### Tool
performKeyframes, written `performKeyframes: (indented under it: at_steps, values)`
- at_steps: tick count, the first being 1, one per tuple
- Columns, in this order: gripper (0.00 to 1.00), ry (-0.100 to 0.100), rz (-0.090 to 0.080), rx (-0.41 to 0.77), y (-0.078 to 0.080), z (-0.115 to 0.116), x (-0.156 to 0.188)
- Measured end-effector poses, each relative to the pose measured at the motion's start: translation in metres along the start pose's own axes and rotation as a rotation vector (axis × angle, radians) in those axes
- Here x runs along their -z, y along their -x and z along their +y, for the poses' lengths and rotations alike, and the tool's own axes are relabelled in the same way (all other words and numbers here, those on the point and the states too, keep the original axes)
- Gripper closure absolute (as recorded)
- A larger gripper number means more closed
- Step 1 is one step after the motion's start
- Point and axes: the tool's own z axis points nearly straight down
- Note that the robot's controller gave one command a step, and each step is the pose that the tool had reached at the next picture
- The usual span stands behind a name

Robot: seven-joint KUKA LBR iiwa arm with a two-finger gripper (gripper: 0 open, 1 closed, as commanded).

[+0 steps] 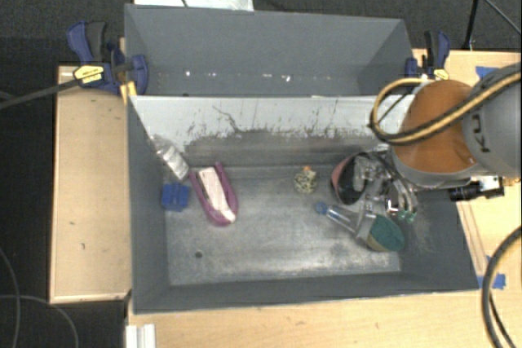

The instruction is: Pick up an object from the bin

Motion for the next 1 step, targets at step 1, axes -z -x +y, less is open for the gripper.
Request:
performKeyframes:
  at_steps: [1]
  values:
    - [0.00, -0.001, 0.015, -0.179, -0.0297, -0.0323, -0.0041]
